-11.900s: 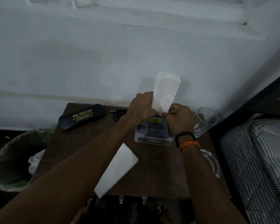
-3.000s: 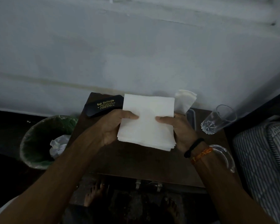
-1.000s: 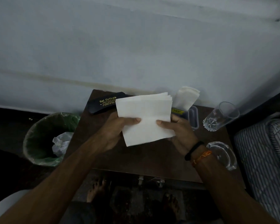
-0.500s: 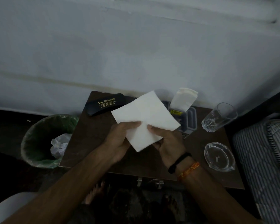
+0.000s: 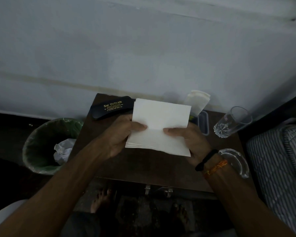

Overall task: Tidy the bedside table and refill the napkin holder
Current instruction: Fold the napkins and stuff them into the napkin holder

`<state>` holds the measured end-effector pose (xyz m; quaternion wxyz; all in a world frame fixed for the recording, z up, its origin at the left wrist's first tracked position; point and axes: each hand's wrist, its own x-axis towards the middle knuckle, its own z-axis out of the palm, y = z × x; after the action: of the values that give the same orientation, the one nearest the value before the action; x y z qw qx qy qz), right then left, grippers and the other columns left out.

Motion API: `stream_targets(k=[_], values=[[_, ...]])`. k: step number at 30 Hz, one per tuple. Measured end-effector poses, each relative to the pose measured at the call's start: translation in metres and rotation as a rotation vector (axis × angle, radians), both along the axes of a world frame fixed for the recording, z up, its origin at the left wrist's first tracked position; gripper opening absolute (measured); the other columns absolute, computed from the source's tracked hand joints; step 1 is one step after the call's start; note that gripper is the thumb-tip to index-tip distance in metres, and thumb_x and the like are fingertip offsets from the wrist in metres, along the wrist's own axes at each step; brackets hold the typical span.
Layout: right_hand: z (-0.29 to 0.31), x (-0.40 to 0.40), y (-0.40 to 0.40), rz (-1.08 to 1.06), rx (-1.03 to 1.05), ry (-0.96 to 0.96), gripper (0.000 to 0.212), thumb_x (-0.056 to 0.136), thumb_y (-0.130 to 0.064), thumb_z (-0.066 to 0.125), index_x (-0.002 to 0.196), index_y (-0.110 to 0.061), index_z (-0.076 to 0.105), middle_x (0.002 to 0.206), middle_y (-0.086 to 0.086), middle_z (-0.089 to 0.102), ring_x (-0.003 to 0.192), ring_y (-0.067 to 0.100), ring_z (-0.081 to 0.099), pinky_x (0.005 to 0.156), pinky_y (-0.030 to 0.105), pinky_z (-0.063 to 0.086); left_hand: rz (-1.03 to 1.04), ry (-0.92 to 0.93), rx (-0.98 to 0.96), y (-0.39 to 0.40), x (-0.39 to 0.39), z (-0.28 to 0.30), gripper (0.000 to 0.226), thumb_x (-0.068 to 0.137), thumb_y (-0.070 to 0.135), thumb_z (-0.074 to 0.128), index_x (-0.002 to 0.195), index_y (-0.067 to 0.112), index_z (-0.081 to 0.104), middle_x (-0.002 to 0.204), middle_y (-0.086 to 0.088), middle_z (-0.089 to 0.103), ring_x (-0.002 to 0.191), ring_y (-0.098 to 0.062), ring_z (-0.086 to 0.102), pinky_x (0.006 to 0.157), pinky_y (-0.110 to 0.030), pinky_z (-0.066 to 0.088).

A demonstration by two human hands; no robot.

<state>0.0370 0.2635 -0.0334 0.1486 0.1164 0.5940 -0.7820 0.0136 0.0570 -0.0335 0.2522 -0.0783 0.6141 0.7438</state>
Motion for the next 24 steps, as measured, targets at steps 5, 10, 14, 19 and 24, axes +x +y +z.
stream_targets(k=[5,10,14,19,24], values=[[0.001,0.000,0.002,0.025,-0.069,0.018,0.045,0.079,0.008,0.065,0.122,-0.003,0.063,0.120,0.015,0.069,0.109,0.034,0.066,0.087,0.047,0.056,-0.016,0.058,0.049,0.003,0.005,-0.003,0.035,0.081,-0.008,0.066,0.114,0.005,0.069,0.109,-0.011,0.075,0.095,-0.022,0.070,0.075,-0.030,0.057],[0.008,-0.003,0.006,0.071,-0.052,0.048,0.010,0.069,-0.007,0.064,0.069,-0.009,0.075,0.104,0.012,0.074,0.101,0.024,0.070,0.075,0.031,0.060,0.017,0.135,0.106,-0.002,0.002,0.001,0.031,0.086,-0.013,0.051,0.074,0.005,0.073,0.098,-0.015,0.072,0.093,-0.025,0.069,0.075,-0.032,0.060],[0.013,-0.003,0.010,0.085,-0.041,0.110,0.024,0.075,0.000,0.060,0.060,-0.013,0.073,0.111,0.011,0.072,0.111,0.026,0.065,0.087,0.042,0.057,0.000,0.115,0.143,-0.002,0.003,0.004,0.037,0.089,-0.010,0.049,0.070,0.011,0.072,0.119,-0.021,0.068,0.109,-0.039,0.064,0.086,-0.046,0.056],[0.014,-0.005,0.016,0.054,-0.059,0.102,0.024,0.074,0.000,0.059,0.057,-0.013,0.070,0.119,0.016,0.068,0.114,0.032,0.063,0.089,0.047,0.057,-0.073,0.113,0.140,-0.004,0.003,0.008,0.040,0.093,-0.008,0.047,0.075,0.017,0.072,0.124,-0.016,0.066,0.111,-0.040,0.062,0.078,-0.043,0.059],[0.012,-0.008,0.019,0.029,-0.077,0.077,0.025,0.084,0.004,0.051,0.068,-0.008,0.067,0.121,0.021,0.067,0.113,0.038,0.063,0.089,0.047,0.057,-0.108,0.147,0.110,-0.003,0.003,0.013,0.049,0.092,-0.015,0.039,0.074,0.017,0.072,0.102,-0.001,0.072,0.094,-0.024,0.067,0.060,-0.031,0.058]])
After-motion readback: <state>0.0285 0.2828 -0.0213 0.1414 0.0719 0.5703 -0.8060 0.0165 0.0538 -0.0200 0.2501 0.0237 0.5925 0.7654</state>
